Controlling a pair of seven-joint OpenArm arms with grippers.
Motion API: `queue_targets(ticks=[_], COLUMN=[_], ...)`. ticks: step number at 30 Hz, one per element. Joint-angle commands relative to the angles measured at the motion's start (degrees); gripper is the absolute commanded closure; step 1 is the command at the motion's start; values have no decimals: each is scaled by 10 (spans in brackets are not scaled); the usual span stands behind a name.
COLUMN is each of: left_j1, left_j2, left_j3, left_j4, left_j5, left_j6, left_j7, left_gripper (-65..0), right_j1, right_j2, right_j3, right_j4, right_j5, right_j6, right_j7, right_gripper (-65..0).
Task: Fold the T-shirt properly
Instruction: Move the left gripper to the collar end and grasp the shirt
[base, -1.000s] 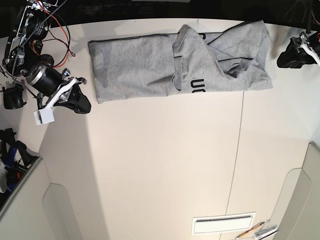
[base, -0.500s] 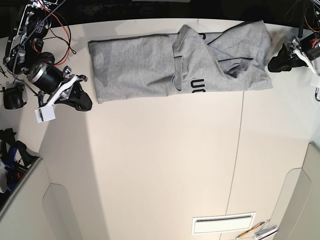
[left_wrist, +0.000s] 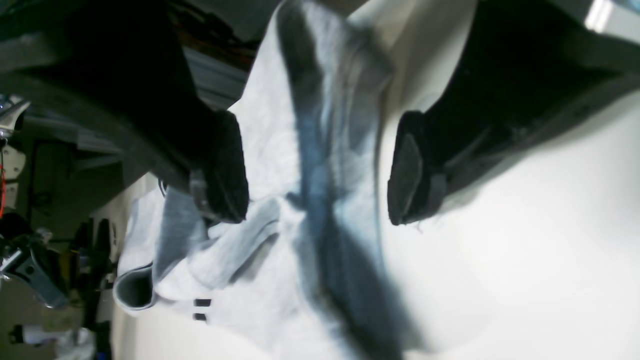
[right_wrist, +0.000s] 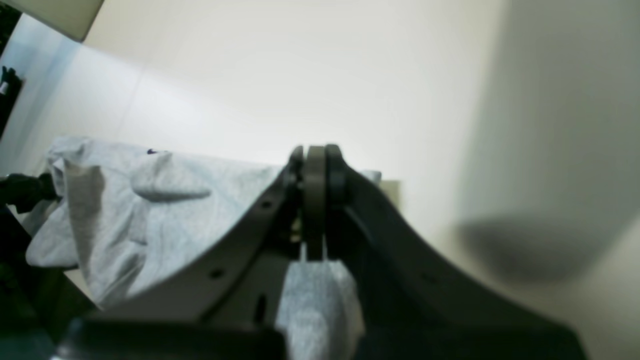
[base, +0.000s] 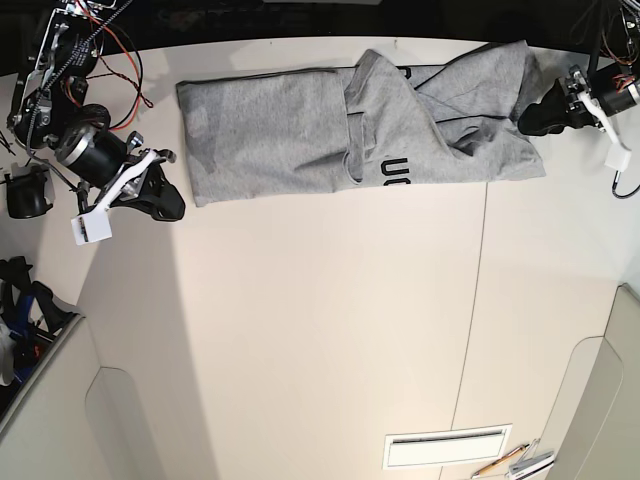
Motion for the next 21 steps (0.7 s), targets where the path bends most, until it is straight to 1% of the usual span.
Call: queue_targets(ticks=[1,4,6,15,21], left_j1=[1,1,1,1,1], left_j2=[-9,-9,-10,-10,-9], left_j3=[9,29,30,30,30], left_j4=[5,5,5,5,5], left_j5=[6,7,19,20,40], left_j6=[-1,-1,-1,-1,-1], left_j7=[2,1,0,1,1], left_gripper=[-475,-475,-475,-474,-472], right_j1=[4,3,3,3,3], right_j2=[6,6,6,6,6], right_j3=[2,2,2,2,2], right_j4=[10,10,10,10,10], right_j5=[13,13,13,13,13], right_j6=[6,6,6,6,6], right_j7=[11,11,9,9,9], right_gripper=[0,0,0,0,0])
